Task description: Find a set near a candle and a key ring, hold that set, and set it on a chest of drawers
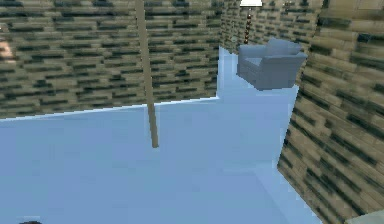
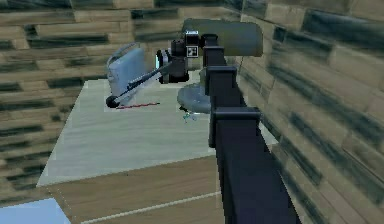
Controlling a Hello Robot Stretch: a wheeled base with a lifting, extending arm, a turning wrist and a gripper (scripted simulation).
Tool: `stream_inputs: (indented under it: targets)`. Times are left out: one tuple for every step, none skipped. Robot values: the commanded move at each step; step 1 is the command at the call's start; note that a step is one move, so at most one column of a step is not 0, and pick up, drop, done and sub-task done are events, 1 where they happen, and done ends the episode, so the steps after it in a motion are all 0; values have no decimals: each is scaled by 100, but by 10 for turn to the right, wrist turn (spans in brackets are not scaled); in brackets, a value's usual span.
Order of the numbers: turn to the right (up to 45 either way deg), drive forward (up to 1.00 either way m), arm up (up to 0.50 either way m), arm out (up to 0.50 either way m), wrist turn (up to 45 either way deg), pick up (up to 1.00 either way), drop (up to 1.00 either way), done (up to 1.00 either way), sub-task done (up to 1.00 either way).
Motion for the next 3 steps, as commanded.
stream_inputs:
  targets:
    - [0, 0, 0, 0, 450, 0, 0, 0, 0]
    - [0, 0, 0, 0, 300, 0, 0, 0, 0]
    - [0, 0, -12, 0, 0, 0, 0, 0, 0]
